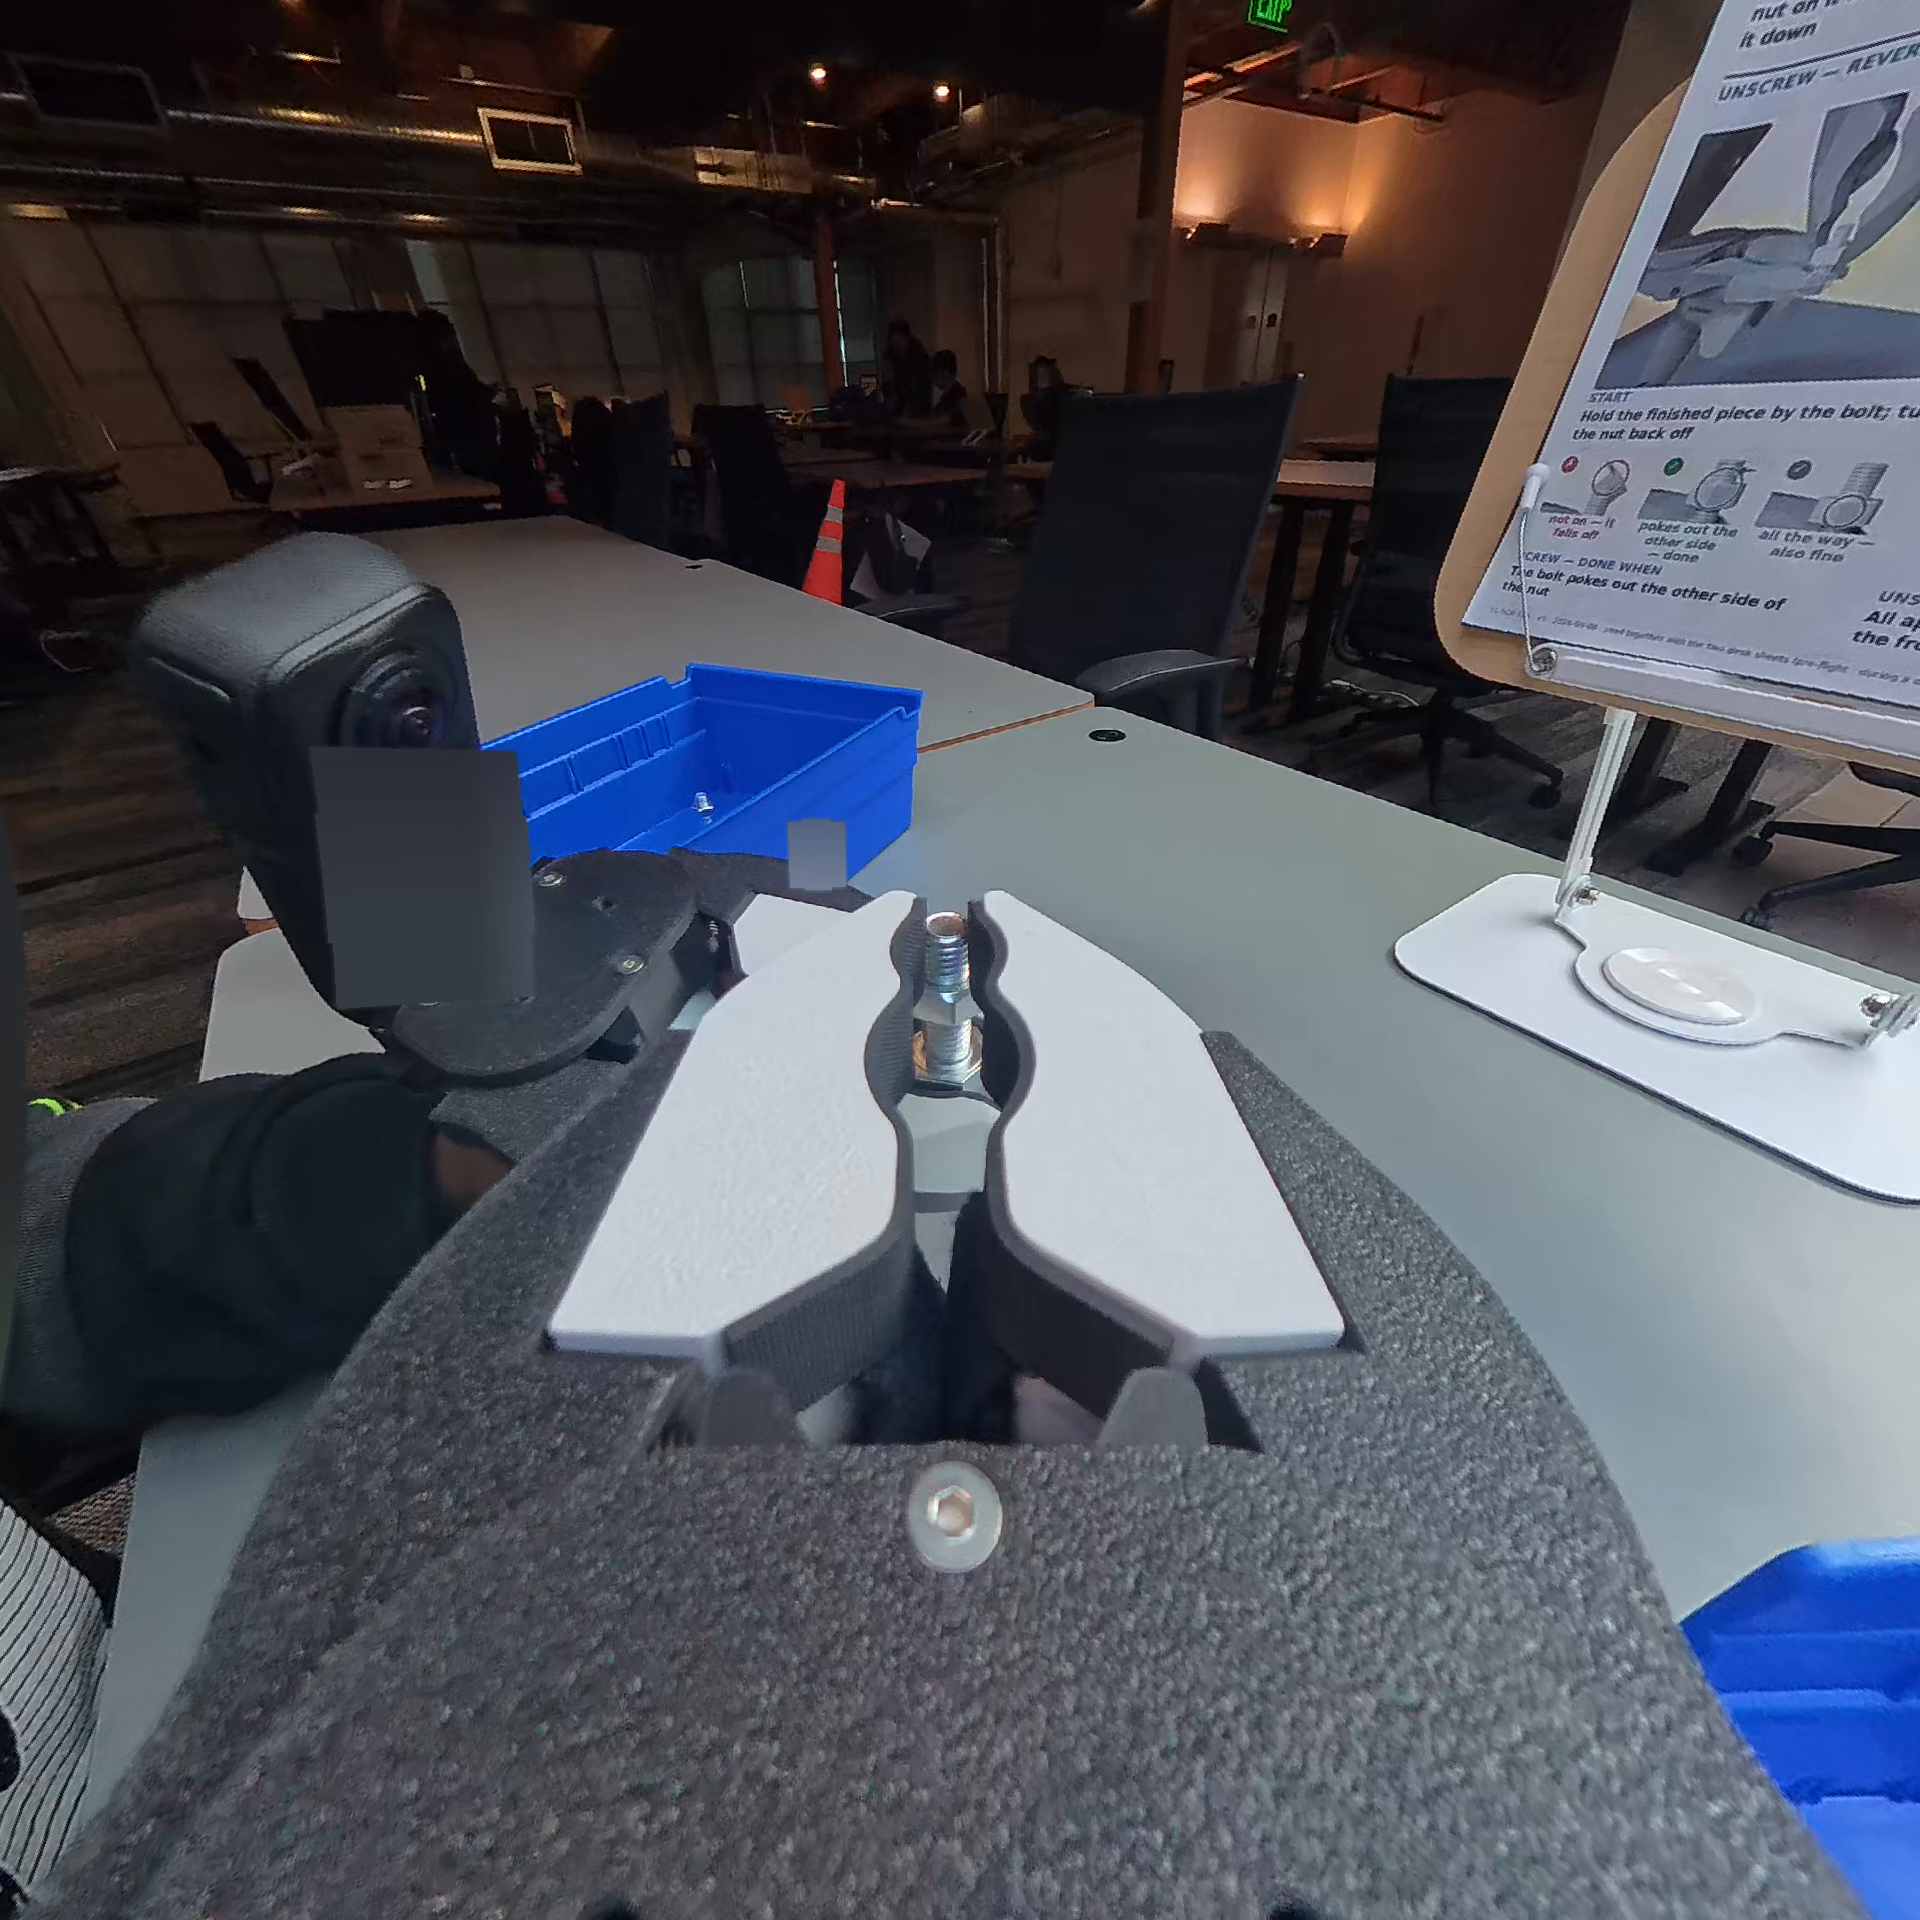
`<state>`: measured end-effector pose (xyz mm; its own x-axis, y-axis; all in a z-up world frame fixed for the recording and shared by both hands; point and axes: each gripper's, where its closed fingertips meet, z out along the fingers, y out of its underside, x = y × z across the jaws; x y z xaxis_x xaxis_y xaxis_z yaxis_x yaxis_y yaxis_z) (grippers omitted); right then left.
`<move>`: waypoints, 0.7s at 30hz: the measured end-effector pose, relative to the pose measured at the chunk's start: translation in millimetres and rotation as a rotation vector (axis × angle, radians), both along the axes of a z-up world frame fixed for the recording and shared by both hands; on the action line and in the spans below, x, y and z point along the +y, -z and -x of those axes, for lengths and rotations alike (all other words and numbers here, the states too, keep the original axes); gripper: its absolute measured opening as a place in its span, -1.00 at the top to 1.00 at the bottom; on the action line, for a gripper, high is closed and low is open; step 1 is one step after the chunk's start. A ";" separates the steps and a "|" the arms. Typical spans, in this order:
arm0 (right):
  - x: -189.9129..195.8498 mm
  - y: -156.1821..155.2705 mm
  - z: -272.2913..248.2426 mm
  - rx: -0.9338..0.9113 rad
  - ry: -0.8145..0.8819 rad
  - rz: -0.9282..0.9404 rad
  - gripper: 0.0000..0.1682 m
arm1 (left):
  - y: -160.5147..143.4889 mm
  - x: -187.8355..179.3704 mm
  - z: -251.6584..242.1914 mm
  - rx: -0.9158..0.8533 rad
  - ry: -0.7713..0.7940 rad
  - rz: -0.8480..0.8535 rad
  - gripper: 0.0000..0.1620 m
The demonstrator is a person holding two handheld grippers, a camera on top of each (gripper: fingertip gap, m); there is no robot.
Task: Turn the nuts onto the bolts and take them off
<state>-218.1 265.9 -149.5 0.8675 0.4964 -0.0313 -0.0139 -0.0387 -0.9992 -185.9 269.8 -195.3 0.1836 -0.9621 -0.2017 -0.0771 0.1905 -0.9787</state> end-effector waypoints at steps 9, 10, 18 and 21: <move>-8.4 3.7 0.9 0.021 -0.078 0.037 0.75 | 8.8 -11.0 1.7 -0.019 0.141 0.073 0.81; -12.0 2.6 -1.2 0.025 -0.101 0.044 0.65 | 12.5 -13.7 2.3 -0.016 0.174 0.088 0.81; -33.9 23.8 -1.5 -0.071 -0.202 0.099 0.22 | 15.9 -41.0 10.1 -0.097 0.455 0.215 0.82; -31.2 31.3 8.8 -0.063 -0.206 0.068 0.19 | 19.4 -50.9 10.0 -0.100 0.511 0.218 0.81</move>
